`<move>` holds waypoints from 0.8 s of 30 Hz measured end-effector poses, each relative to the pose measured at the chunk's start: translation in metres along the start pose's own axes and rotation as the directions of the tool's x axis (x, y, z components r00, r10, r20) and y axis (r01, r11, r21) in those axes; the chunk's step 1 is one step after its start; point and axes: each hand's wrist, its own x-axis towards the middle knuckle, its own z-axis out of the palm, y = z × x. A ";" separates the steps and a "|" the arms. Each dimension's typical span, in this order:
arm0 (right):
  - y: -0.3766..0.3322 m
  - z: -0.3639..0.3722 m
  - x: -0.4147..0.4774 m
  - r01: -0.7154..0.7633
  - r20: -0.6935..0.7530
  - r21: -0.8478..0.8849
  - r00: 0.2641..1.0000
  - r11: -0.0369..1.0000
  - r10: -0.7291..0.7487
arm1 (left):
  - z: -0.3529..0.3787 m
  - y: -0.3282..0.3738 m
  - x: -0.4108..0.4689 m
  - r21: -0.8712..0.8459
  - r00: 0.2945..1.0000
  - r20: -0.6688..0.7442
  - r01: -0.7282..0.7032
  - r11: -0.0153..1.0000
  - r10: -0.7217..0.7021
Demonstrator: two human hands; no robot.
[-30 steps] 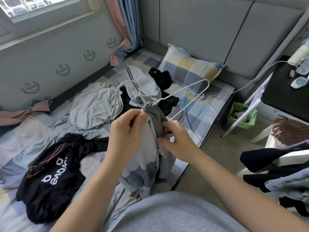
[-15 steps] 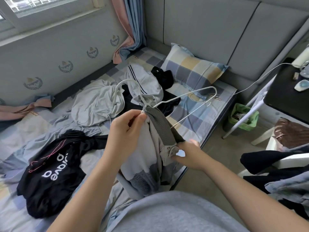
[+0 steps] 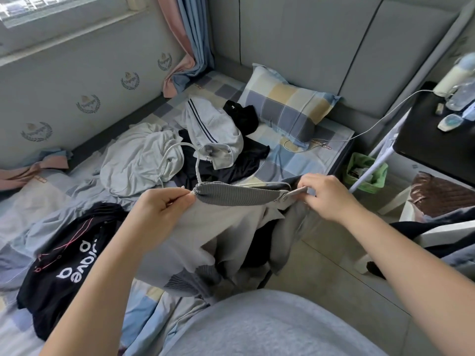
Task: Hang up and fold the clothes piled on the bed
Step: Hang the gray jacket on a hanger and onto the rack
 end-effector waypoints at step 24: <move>-0.063 -0.070 0.010 -0.105 0.354 -0.129 0.924 0.986 0.145 | 0.046 0.021 0.002 0.282 0.942 -0.264 -0.132 0.950 0.209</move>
